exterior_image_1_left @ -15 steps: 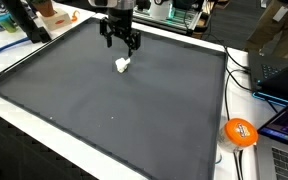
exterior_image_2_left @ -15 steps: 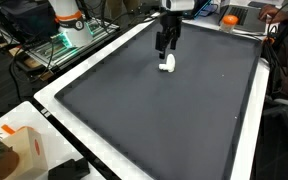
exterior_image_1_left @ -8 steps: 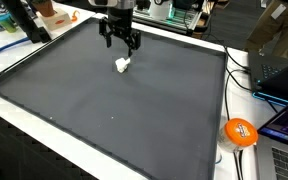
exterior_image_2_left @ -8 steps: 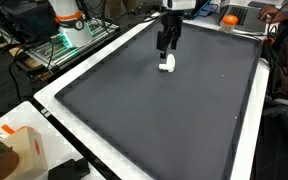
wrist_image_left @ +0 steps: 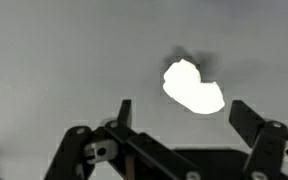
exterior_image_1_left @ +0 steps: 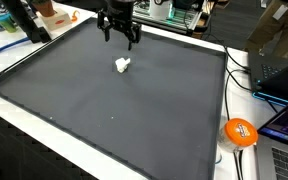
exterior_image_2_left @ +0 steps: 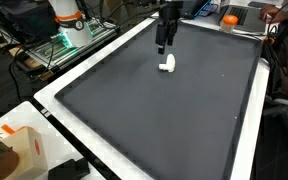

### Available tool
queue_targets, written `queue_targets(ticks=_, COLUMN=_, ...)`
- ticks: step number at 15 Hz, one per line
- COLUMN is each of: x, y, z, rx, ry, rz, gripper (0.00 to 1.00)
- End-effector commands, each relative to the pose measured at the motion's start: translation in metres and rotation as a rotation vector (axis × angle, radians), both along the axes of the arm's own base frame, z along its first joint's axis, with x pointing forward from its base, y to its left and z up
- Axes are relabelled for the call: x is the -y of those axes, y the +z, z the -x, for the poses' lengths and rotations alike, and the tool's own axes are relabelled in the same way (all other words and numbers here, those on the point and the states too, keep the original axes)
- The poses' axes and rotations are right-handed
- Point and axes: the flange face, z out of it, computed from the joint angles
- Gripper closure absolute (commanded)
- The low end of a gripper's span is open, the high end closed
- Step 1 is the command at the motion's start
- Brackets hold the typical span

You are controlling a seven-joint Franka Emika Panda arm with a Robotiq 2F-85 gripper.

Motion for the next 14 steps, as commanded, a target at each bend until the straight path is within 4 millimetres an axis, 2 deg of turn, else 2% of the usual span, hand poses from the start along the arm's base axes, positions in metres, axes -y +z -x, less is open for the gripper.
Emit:
queue_targets(ticks=1, x=-0.012, y=-0.015, z=0.011, rx=-0.052, ry=0.018, rz=-0.024, gripper=0.0)
queue_targets(ticks=3, x=-0.017, y=-0.015, z=0.012, rx=-0.054, ry=0.017, rz=-0.047, gripper=0.0)
queue_targets(ticks=7, x=-0.016, y=-0.001, z=0.009, rx=-0.029, ry=0.01, rz=-0.08, gripper=0.0)
queue_targets(ticks=14, x=-0.054, y=0.042, z=-0.012, rx=0.093, ry=0.096, rz=-0.09, gripper=0.0)
